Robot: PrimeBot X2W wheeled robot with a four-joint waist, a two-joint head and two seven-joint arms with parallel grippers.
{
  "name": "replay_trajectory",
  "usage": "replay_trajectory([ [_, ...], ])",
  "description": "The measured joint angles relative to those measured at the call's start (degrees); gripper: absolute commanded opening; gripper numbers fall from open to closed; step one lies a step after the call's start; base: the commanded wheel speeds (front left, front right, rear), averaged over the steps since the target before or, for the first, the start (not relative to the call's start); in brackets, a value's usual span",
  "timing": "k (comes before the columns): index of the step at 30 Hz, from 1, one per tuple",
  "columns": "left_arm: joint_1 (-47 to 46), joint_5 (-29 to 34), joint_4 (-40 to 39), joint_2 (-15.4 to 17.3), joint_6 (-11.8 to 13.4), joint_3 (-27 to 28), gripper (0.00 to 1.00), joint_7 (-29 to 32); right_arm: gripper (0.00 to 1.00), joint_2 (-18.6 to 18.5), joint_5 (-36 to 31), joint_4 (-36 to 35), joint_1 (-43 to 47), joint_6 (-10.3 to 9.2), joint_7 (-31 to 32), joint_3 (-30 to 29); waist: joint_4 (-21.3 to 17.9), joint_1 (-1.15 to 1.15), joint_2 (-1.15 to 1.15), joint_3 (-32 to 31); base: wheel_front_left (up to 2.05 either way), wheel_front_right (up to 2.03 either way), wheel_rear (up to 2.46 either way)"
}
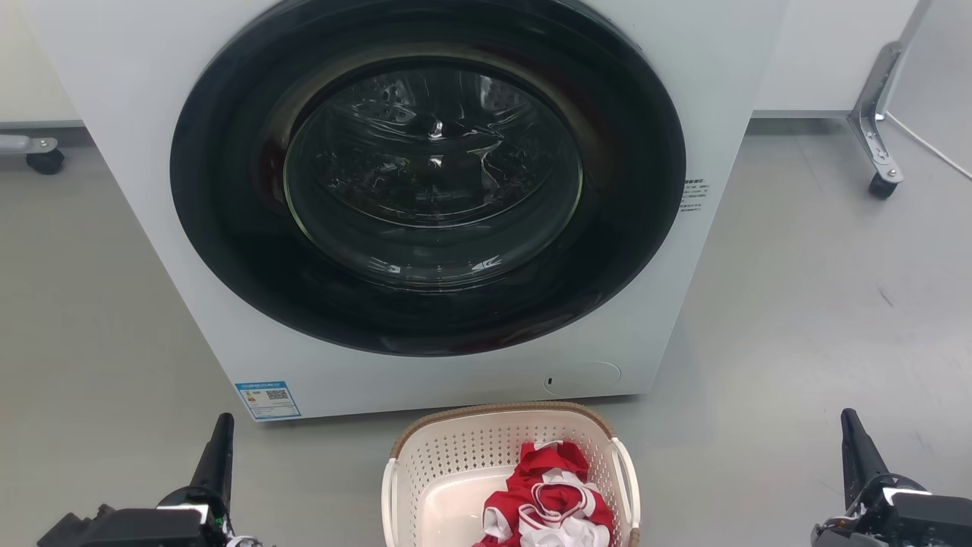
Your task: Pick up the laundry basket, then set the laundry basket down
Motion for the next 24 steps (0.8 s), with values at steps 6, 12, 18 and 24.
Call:
replay_trajectory([
  [6, 0.0, 0.0, 0.0, 0.0, 0.0, 0.0, 0.00, 0.0, 0.00, 0.0, 0.0, 0.0, 0.0, 0.00, 0.0, 0.0, 0.0, 0.00, 0.00, 0.0, 0.00, 0.00, 0.00],
  [12, 0.0, 0.0, 0.0, 0.0, 0.0, 0.0, 0.00, 0.0, 0.00, 0.0, 0.0, 0.0, 0.0, 0.00, 0.0, 0.0, 0.0, 0.00, 0.00, 0.0, 0.00, 0.00, 0.00],
  [18, 0.0, 0.0, 0.0, 0.0, 0.0, 0.0, 0.00, 0.0, 0.00, 0.0, 0.0, 0.0, 0.0, 0.00, 0.0, 0.0, 0.0, 0.00, 0.00, 0.0, 0.00, 0.00, 0.00],
  [24, 0.0, 0.0, 0.0, 0.0, 0.0, 0.0, 0.00, 0.0, 0.00, 0.0, 0.0, 0.0, 0.0, 0.00, 0.0, 0.0, 0.0, 0.00, 0.00, 0.0, 0.00, 0.00, 0.00],
])
